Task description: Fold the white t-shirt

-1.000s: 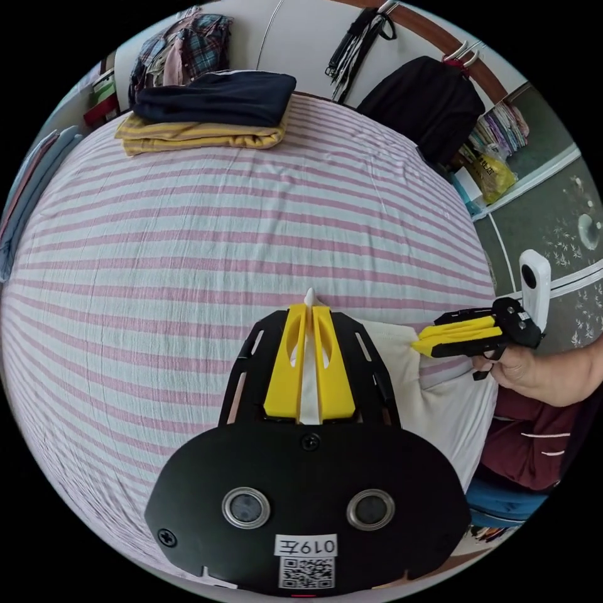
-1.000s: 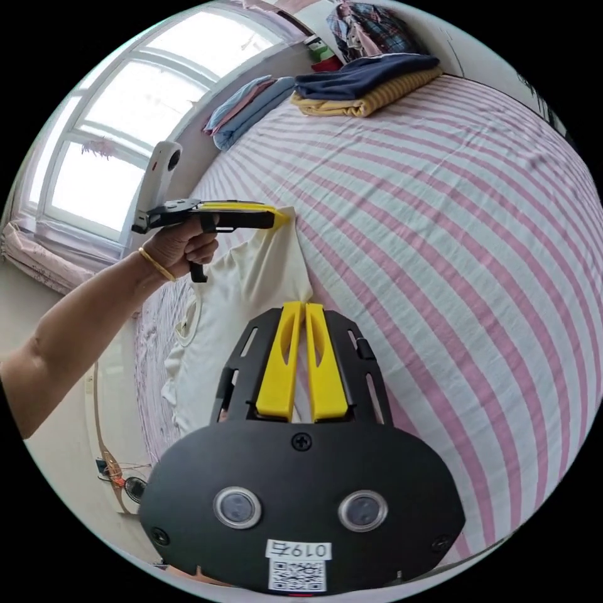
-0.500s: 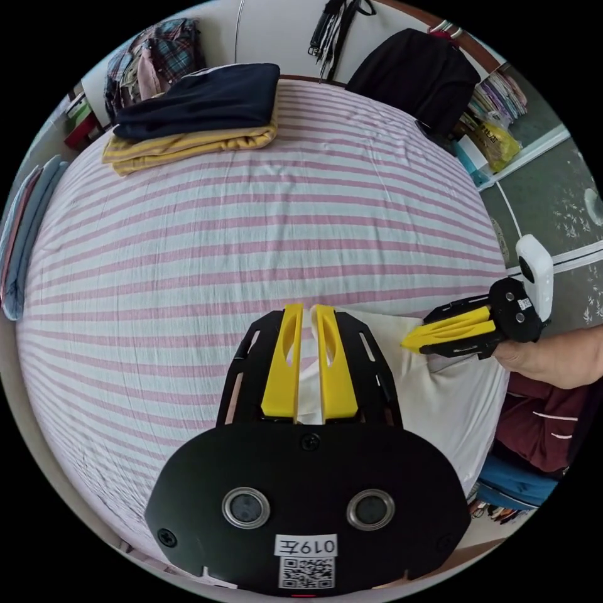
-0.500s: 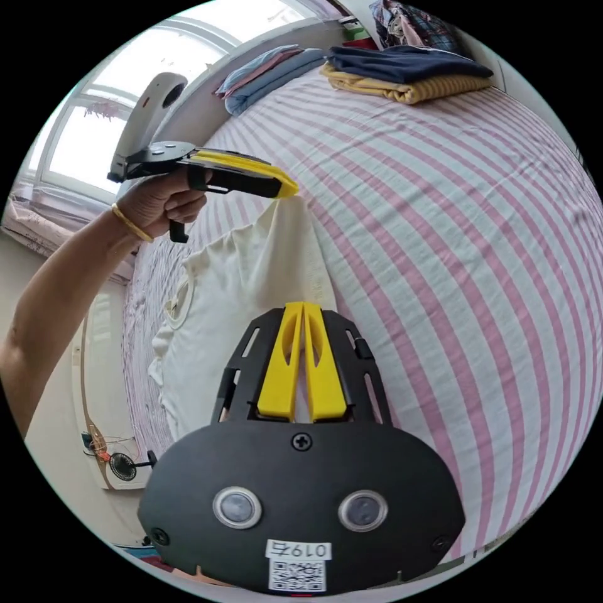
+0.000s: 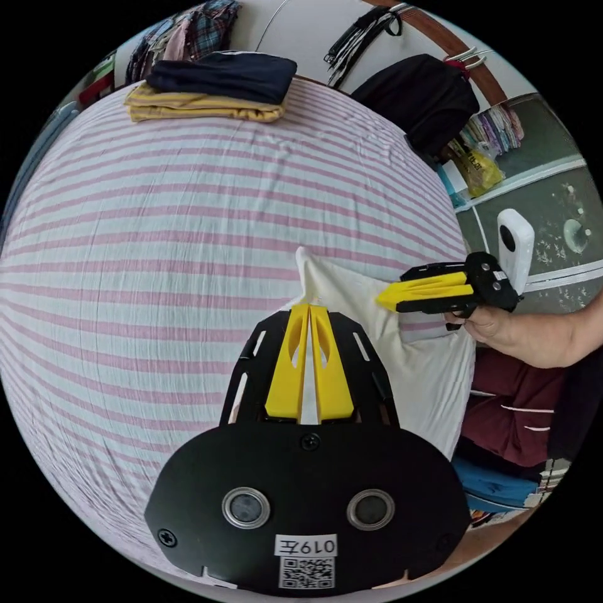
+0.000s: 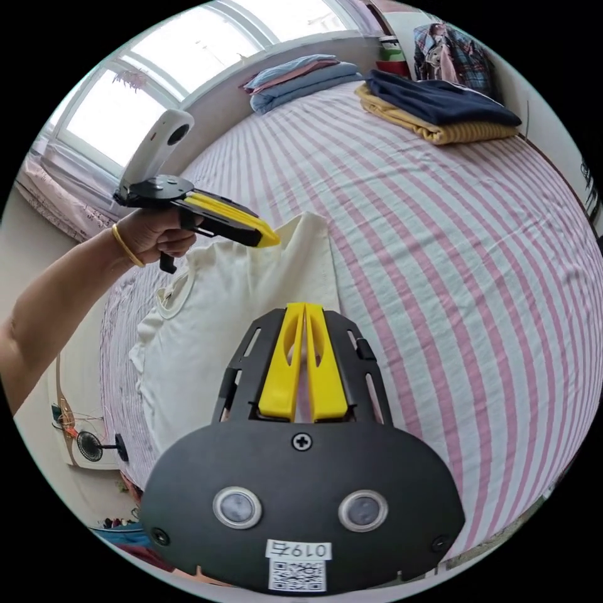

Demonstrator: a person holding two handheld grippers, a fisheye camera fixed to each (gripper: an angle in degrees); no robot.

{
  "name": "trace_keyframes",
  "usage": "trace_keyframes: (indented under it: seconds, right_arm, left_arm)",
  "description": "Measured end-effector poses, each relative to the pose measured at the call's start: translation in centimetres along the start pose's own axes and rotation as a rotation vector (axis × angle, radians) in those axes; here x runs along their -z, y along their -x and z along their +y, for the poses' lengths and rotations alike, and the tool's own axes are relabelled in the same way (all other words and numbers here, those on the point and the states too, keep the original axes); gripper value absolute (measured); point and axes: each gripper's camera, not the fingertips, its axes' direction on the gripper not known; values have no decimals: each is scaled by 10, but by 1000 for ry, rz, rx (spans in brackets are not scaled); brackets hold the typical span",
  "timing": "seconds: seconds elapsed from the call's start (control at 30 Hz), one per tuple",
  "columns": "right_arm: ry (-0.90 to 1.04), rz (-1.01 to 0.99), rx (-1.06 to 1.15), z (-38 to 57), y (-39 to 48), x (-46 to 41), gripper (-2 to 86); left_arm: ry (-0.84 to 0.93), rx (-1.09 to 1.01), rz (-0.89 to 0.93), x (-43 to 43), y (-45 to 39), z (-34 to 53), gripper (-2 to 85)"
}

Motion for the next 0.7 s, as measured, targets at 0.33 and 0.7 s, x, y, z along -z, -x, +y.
trace_keyframes:
  seconds: [0.33,0.7]
  right_arm:
    - [-9,-10,346,-34,124,19,-5]
    - [263,-354,1084,-74,432,-74,71]
  left_arm:
    - [-384,252,-126,56,-59,167,13]
    - [-542,1340,-285,39,-187,619,36]
